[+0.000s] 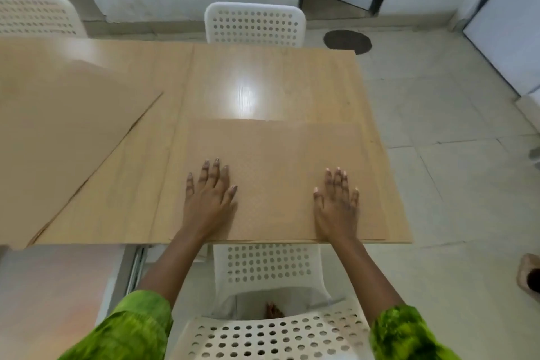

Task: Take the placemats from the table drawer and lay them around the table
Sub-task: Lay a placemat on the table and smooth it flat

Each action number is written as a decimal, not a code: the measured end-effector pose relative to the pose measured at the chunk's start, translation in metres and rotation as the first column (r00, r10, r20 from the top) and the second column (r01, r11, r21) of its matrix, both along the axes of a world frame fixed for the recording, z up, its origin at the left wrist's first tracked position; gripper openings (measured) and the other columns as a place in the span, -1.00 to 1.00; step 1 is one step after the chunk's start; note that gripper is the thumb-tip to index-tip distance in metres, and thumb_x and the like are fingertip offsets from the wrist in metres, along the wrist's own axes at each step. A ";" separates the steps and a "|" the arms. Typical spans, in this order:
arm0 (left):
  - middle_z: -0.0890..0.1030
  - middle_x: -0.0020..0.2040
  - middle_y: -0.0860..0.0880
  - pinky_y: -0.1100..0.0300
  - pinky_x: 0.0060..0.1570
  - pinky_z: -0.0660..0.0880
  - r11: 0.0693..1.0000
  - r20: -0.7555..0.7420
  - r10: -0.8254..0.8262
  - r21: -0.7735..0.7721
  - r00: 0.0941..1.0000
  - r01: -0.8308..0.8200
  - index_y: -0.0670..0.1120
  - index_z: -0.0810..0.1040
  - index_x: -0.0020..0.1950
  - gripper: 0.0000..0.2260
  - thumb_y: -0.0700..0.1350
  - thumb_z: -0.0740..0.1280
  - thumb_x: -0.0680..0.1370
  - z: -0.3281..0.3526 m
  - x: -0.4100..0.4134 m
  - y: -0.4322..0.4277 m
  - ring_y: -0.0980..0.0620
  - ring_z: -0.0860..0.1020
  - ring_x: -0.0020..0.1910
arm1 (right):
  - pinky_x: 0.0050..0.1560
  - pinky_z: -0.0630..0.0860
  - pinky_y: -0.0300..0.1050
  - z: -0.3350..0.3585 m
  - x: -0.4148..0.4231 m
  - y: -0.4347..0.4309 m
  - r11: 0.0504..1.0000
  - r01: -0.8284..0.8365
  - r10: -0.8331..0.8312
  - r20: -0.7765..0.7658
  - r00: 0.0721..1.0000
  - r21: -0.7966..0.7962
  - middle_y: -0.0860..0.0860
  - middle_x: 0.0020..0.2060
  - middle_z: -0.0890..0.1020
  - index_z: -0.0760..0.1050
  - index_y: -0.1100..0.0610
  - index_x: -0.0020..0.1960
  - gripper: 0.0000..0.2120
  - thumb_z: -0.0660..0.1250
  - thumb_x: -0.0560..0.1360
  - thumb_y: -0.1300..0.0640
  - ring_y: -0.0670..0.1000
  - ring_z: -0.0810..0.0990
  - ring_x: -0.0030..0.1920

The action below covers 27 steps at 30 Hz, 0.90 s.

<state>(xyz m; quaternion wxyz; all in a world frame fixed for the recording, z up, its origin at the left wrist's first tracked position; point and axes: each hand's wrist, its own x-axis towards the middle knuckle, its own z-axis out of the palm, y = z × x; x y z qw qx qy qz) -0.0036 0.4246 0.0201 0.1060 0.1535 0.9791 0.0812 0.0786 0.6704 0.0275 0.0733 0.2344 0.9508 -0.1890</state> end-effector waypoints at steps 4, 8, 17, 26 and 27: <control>0.25 0.51 -0.05 -0.01 0.45 0.05 0.960 -0.027 0.170 0.229 0.985 -0.160 -0.09 0.25 0.48 -0.47 0.11 -0.08 0.58 0.032 0.018 -0.024 -0.01 0.17 0.50 | 0.43 0.10 -0.14 0.031 -0.012 -0.082 0.859 -0.028 -0.083 -0.194 0.977 -0.511 0.07 0.46 0.29 0.27 0.15 0.44 -0.60 0.06 0.62 0.12 0.03 0.18 0.47; 0.59 0.22 -0.14 0.06 0.18 0.38 0.804 -0.044 0.438 0.467 0.898 -0.369 -0.17 0.52 0.27 -0.64 -0.05 0.10 0.60 0.057 0.045 -0.085 -0.11 0.52 0.21 | 0.23 0.42 -0.04 0.046 -0.015 -0.159 0.668 0.015 -0.218 -0.177 0.960 -0.744 0.09 0.15 0.55 0.52 0.13 0.13 -0.76 0.12 0.57 0.22 0.06 0.51 0.16; 0.64 -0.01 -0.07 0.15 -0.14 0.40 0.508 0.099 0.688 0.641 0.719 -0.575 -0.07 0.55 0.17 -0.75 -0.07 0.16 0.59 0.083 0.113 -0.275 -0.06 0.57 -0.04 | -0.33 0.42 -0.24 0.062 0.008 -0.342 0.411 -0.012 -0.170 -0.090 0.981 -0.911 0.03 -0.26 0.56 0.47 0.10 -0.20 -0.70 0.06 0.55 0.36 -0.04 0.52 -0.33; 0.65 -0.02 -0.05 0.00 0.00 0.49 0.426 0.157 0.709 0.683 0.688 -0.594 -0.08 0.55 0.14 -0.78 -0.10 0.19 0.58 0.086 0.140 -0.412 -0.04 0.59 -0.05 | -0.27 0.39 -0.20 0.076 0.016 -0.478 0.435 -0.053 -0.026 -0.072 0.997 -0.899 0.03 -0.24 0.57 0.47 0.10 -0.19 -0.70 0.06 0.54 0.36 -0.02 0.51 -0.27; 0.65 -0.02 -0.05 0.01 -0.01 0.49 0.429 0.158 0.703 0.683 0.693 -0.591 -0.09 0.56 0.13 -0.78 -0.10 0.19 0.58 0.086 0.137 -0.419 -0.03 0.59 -0.06 | -0.25 0.39 -0.19 0.077 0.010 -0.488 0.465 -0.078 -0.001 -0.089 0.996 -0.882 0.04 -0.22 0.56 0.47 0.10 -0.20 -0.71 0.07 0.54 0.35 -0.01 0.50 -0.25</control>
